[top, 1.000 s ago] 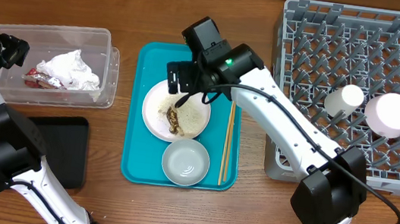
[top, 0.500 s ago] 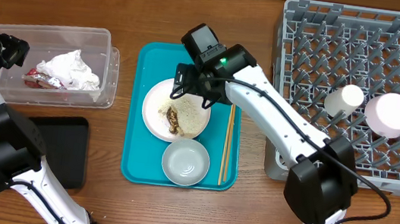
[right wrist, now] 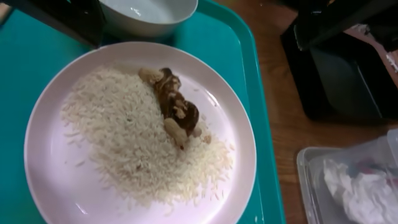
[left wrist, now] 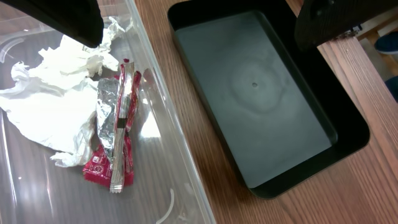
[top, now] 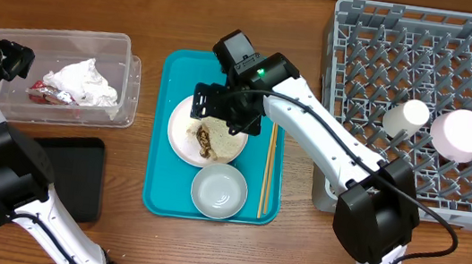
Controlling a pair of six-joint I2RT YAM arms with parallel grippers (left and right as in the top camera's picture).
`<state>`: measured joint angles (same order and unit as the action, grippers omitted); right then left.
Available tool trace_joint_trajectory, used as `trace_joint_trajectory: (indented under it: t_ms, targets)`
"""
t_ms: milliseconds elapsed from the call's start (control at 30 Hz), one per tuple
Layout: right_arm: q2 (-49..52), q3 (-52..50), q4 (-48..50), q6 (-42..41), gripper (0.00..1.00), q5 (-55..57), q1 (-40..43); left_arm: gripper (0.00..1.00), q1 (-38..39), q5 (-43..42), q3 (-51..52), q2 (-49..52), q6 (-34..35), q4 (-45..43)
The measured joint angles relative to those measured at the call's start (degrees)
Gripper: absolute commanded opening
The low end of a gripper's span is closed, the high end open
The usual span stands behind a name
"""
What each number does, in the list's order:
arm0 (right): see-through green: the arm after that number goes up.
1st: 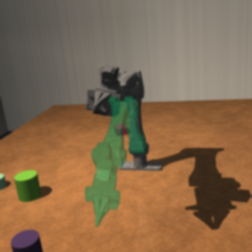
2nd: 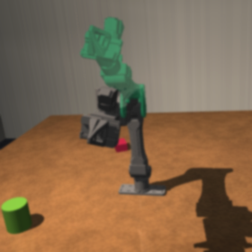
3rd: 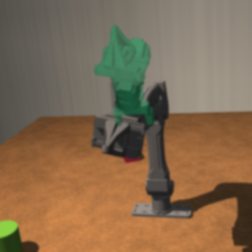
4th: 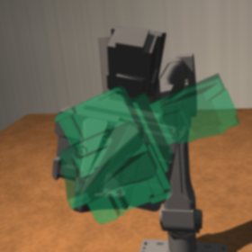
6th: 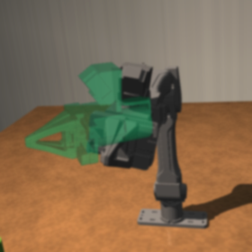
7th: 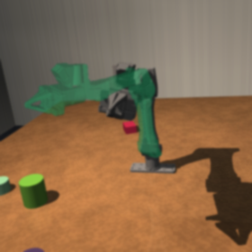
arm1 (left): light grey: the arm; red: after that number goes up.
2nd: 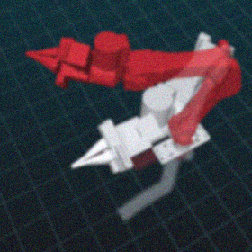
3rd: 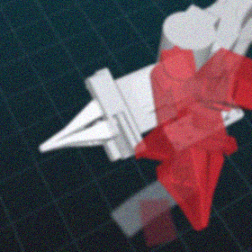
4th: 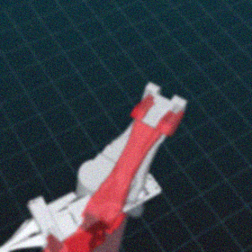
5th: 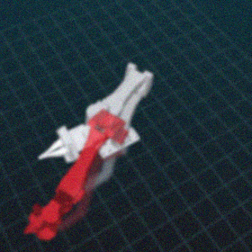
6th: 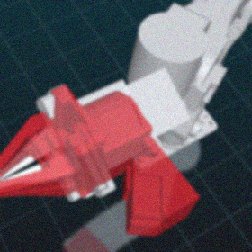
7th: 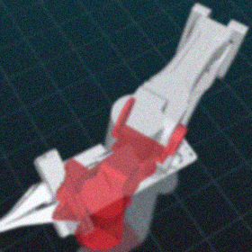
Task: Sort waste into correct bins and load items into the dishwasher
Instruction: 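Lower the right gripper onto the small pale bowl and grasp its rim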
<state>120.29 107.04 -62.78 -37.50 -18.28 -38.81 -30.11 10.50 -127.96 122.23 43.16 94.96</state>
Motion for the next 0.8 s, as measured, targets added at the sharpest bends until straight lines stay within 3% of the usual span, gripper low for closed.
trace_joint_trajectory:
  t_ms: [367, 600, 800]
  targets:
    - [0.0, 0.0, -7.2, 4.6, 1.0, -0.3, -6.9, 1.0, 0.0, 0.0, 0.0, 0.0, 0.0, 0.0]
    - [0.0, 0.0, -6.8, 4.9, 1.0, 5.7, -14.1, 1.0, 0.0, 0.0, 0.0, 0.0, 0.0, 0.0]
    - [-3.1, -0.4, -6.9, 2.8, 1.0, 12.4, -15.2, 1.0, 0.0, 0.0, 0.0, 0.0, 0.0, 0.0]
